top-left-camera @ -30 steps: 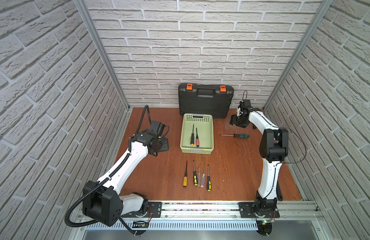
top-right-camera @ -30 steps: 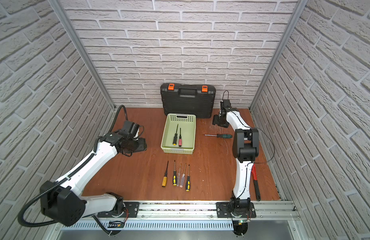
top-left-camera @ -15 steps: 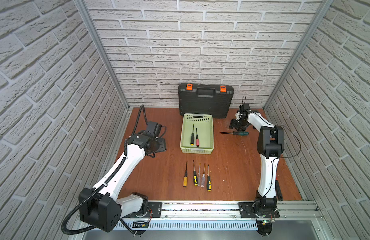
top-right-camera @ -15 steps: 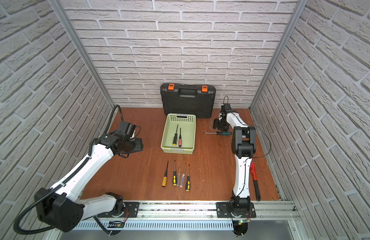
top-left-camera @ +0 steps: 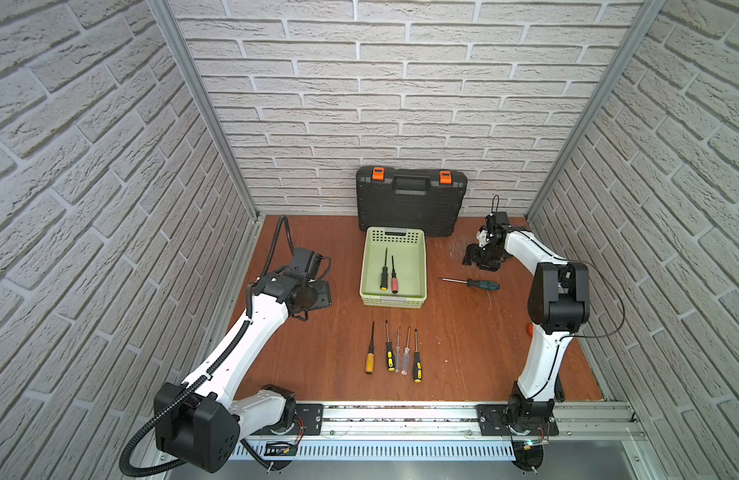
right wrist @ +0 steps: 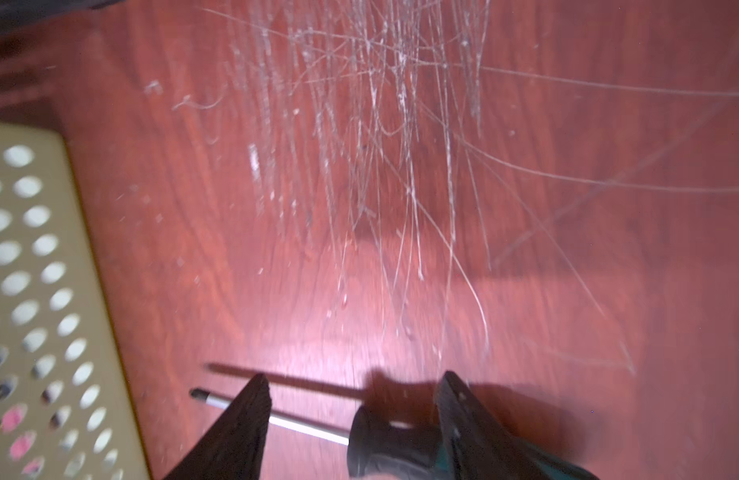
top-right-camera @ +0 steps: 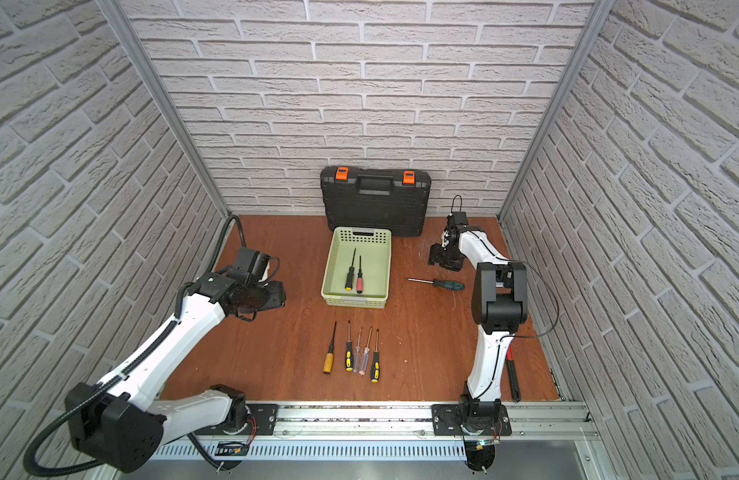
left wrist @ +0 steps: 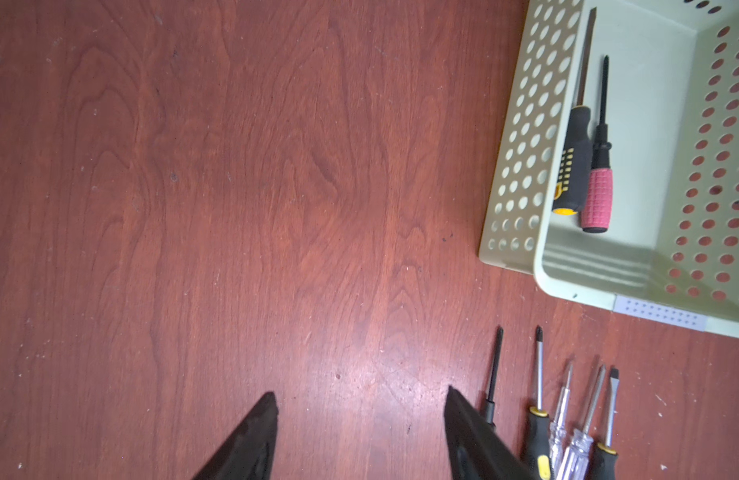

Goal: Put the screwdriver in the bin

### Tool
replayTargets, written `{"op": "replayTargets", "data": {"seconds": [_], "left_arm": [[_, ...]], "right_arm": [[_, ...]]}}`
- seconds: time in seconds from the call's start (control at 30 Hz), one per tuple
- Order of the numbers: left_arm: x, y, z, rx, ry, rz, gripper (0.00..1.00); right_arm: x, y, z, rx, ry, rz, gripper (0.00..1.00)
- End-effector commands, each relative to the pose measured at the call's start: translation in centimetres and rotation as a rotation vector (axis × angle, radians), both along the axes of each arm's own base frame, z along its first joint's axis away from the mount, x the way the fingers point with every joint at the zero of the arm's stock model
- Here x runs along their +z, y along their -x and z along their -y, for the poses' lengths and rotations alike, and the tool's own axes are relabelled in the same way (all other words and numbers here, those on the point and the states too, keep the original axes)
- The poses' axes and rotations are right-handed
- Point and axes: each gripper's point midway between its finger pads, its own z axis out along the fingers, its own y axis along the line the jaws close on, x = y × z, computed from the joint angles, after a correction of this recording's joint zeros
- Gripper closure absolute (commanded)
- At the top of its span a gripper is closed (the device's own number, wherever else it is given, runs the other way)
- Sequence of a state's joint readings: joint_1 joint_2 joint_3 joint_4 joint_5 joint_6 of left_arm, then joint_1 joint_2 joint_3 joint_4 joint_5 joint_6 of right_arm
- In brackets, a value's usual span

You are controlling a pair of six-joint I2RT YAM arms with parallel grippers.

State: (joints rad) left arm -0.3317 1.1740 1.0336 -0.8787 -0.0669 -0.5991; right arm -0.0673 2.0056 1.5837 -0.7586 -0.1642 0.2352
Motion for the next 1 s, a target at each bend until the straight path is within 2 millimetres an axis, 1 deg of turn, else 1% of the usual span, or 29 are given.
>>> {"op": "replayTargets", "data": {"seconds": [0.0, 0.07, 0.17, 0.33, 0.43, 0.57, 0.7, 0.83, 0.97], "left_arm": [[0.3, -0.3, 0.3, -0.005, 0.032, 0.035, 0.36], [0.1, -0.3, 0.6, -0.01, 0.049, 0.033, 0.35], [0.0, -0.4, 1.1, -0.025, 0.065, 0.02, 0.35], [0.2, -0.8, 1.4, -0.029, 0.073, 0.018, 0.35], [0.3, -0.9, 1.6, -0.027, 0.086, 0.02, 0.35], [0.4, -0.9, 1.6, -0.027, 0.087, 0.013, 0.35], [0.6, -0.8, 1.6, -0.029, 0.082, 0.01, 0.35], [0.7, -0.7, 1.5, -0.029, 0.078, 0.01, 0.35], [0.7, -0.9, 1.5, -0.03, 0.077, 0.008, 0.35]], "right_arm": [[2.2, 1.6, -0.9, 0.07, -0.026, 0.032, 0.3], [2.2, 2.8, -1.7, 0.126, -0.048, 0.016, 0.29], [2.3, 4.8, -1.6, 0.158, -0.028, -0.013, 0.28], [2.2, 7.4, -1.6, 0.166, 0.005, -0.045, 0.28], [2.2, 8.8, -2.6, 0.233, 0.077, -0.065, 0.28], [1.6, 10.9, -4.3, 0.388, 0.249, -0.144, 0.26], [0.8, 11.9, -5.8, 0.452, 0.272, -0.132, 0.26], [0.6, 12.4, -6.1, 0.483, 0.284, -0.128, 0.26], [0.1, 13.3, -6.2, 0.512, 0.292, -0.186, 0.26]]}}
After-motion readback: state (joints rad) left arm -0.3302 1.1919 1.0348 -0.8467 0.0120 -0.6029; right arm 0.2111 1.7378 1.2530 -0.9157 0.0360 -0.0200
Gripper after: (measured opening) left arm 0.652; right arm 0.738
